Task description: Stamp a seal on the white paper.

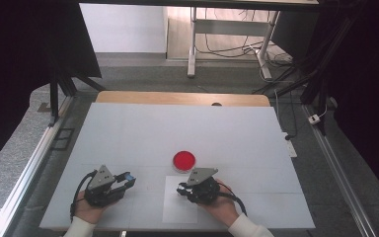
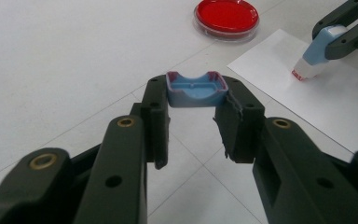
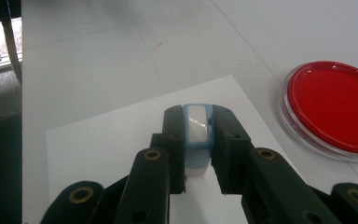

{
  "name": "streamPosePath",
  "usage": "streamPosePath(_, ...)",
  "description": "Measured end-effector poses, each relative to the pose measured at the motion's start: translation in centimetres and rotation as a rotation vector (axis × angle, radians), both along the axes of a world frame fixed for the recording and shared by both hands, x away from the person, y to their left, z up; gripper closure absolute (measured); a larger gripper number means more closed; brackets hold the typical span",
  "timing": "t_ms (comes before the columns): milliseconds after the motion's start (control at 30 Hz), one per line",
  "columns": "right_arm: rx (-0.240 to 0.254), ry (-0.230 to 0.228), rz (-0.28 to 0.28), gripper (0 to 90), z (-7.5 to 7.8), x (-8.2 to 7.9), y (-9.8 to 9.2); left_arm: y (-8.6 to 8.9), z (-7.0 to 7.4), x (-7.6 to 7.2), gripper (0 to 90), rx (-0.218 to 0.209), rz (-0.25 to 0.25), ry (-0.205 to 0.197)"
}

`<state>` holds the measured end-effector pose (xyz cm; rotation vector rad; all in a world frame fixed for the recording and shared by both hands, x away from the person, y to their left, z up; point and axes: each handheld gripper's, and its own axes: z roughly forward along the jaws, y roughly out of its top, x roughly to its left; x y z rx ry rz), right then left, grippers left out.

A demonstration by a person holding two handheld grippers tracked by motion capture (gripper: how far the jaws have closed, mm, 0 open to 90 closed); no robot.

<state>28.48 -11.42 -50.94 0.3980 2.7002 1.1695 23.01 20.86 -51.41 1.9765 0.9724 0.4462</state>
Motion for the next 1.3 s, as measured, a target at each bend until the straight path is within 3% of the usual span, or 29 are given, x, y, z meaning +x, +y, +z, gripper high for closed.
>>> streamPosePath(533, 0.051, 0.011, -0.014, 75.7, -0.48, -0.07, -0.56, 0.01, 0.00, -0.03, 64.9, 0.001, 0.001, 0.000)
streamPosePath(767, 0.051, 0.008, -0.009, 75.7, -0.50, -0.09, -0.50, -0.03, 0.00, -0.02, 65.0, 0.003, -0.001, 0.001)
streamPosePath(933, 0.017, -0.001, -0.010, 75.7, -0.28, -0.12, -0.35, -0.07, 0.01, -0.05, 65.0, 0.003, 0.000, 0.000)
streamPosePath(1300, 0.037, 0.001, -0.009, 75.8, -0.45, -0.10, -0.36, -0.06, -0.01, -0.06, 65.0, 0.003, 0.001, 0.001)
